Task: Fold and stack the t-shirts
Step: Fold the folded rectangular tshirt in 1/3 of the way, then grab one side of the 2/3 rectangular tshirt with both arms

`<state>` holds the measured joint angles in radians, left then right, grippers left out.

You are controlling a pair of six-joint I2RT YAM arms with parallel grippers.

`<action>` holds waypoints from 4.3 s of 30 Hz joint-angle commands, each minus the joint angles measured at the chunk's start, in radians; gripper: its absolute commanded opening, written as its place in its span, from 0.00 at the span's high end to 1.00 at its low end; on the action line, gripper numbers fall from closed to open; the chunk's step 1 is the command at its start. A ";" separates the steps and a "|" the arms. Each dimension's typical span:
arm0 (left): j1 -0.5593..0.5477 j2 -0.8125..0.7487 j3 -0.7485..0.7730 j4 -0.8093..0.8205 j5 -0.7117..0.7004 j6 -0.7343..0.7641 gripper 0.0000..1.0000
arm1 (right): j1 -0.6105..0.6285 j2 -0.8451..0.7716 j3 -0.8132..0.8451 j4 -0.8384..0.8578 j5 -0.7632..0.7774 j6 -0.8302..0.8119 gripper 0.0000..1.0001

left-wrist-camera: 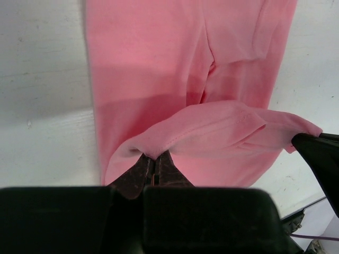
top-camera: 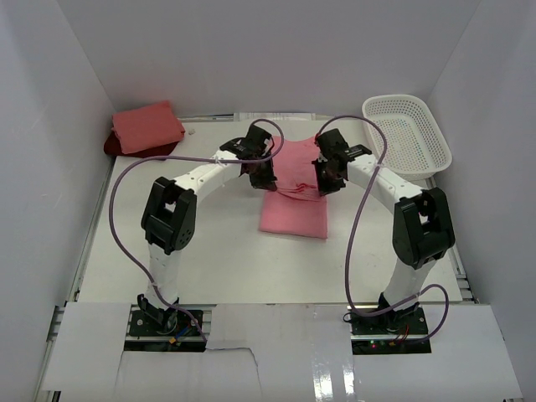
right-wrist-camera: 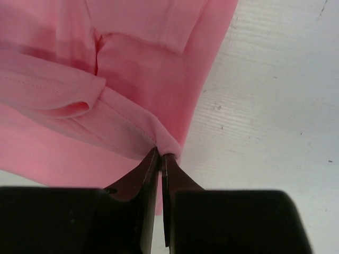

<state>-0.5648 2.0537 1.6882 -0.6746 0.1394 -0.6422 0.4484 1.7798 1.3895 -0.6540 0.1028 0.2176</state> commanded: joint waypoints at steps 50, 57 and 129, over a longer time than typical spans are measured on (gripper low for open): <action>-0.122 -0.219 -0.631 0.616 0.125 -0.093 1.00 | -0.002 0.055 -0.383 0.708 -0.552 0.161 0.92; -0.133 -0.210 -0.711 0.607 0.062 -0.108 1.00 | -0.001 0.101 -0.385 0.720 -0.477 0.151 0.92; -0.007 -0.583 -0.946 0.428 0.000 -0.071 0.19 | -0.094 -0.215 -0.623 0.519 -0.468 0.186 0.25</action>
<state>-0.5751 1.4738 0.7582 -0.3031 0.1337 -0.7078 0.3553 1.5352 0.7704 -0.2153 -0.3481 0.3817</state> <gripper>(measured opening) 0.811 0.756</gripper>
